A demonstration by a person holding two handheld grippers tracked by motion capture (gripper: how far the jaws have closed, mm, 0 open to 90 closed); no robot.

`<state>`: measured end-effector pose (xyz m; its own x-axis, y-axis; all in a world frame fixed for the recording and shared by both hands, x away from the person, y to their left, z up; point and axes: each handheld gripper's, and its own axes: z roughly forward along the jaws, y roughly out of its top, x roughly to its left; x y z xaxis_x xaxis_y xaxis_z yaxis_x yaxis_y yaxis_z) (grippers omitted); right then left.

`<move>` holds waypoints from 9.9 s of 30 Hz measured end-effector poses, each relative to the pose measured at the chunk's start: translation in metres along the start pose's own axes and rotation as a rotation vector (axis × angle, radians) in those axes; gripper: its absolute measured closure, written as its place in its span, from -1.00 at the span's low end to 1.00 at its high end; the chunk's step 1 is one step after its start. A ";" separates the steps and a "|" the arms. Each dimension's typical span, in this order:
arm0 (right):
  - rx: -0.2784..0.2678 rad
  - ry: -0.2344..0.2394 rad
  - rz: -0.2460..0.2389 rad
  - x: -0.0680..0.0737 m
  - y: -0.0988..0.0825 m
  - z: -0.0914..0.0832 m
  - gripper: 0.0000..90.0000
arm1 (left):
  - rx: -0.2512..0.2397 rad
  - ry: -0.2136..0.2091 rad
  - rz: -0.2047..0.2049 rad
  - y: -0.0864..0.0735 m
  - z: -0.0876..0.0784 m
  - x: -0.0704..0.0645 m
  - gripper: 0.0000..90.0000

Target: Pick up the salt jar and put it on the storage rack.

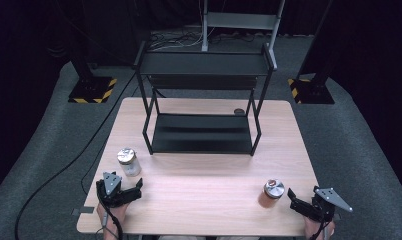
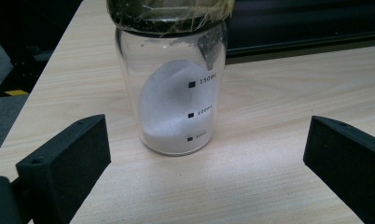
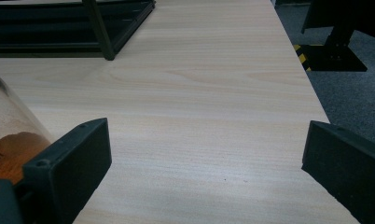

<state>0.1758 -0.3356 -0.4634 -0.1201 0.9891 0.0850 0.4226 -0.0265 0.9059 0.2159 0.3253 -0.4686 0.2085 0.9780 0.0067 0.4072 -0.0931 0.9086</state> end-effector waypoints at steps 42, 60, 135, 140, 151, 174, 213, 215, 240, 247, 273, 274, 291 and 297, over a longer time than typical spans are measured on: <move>-0.006 0.001 -0.010 0.001 -0.001 -0.001 -1.00 | 0.156 -0.049 0.047 0.062 0.038 0.020 -1.00; -0.007 0.001 -0.010 0.001 -0.001 -0.001 -1.00 | 0.174 -0.011 0.045 0.062 0.048 0.016 -0.92; 0.002 0.026 -0.023 -0.002 0.000 0.000 -1.00 | 0.211 -0.177 0.106 0.102 0.030 0.035 -0.33; 0.002 0.028 -0.024 -0.003 0.000 0.000 -1.00 | 0.213 -0.203 0.116 0.110 0.027 0.033 -0.33; 0.003 0.027 -0.024 -0.002 0.001 0.000 -1.00 | 0.199 -0.241 0.146 0.123 0.022 0.031 -0.33; 0.009 0.027 -0.023 -0.003 0.002 0.001 -1.00 | 0.154 -0.307 0.152 0.144 0.024 0.029 -0.33; 0.011 0.023 -0.028 -0.002 0.002 0.001 -1.00 | 0.091 -0.337 0.158 0.186 0.040 0.026 -0.33; 0.011 0.023 -0.028 -0.002 0.002 0.001 -1.00 | 0.089 -0.341 0.157 0.188 0.042 0.027 -0.33; 0.015 0.025 -0.029 -0.002 0.003 0.001 -1.00 | 0.051 -0.348 0.162 0.219 0.047 0.026 -0.33; 0.018 0.024 -0.031 -0.001 0.003 0.002 -1.00 | 0.035 -0.351 0.162 0.227 0.048 0.024 -0.33; 0.021 0.026 -0.031 -0.002 0.004 0.002 -1.00 | 0.006 -0.350 0.153 0.249 0.054 0.024 -0.33; 0.021 0.026 -0.031 -0.002 0.004 0.002 -1.00 | 0.007 -0.348 0.156 0.251 0.054 0.024 -0.33; 0.023 0.024 -0.032 -0.001 0.004 0.002 -1.00 | -0.008 -0.343 0.165 0.272 0.051 0.023 -0.33; 0.022 0.023 -0.032 -0.001 0.004 0.002 -1.00 | -0.013 -0.342 0.165 0.277 0.050 0.023 -0.33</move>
<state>0.1793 -0.3367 -0.4607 -0.1546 0.9858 0.0660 0.4383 0.0085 0.8988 0.3781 0.3127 -0.2382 0.5561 0.8309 0.0155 0.3328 -0.2397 0.9120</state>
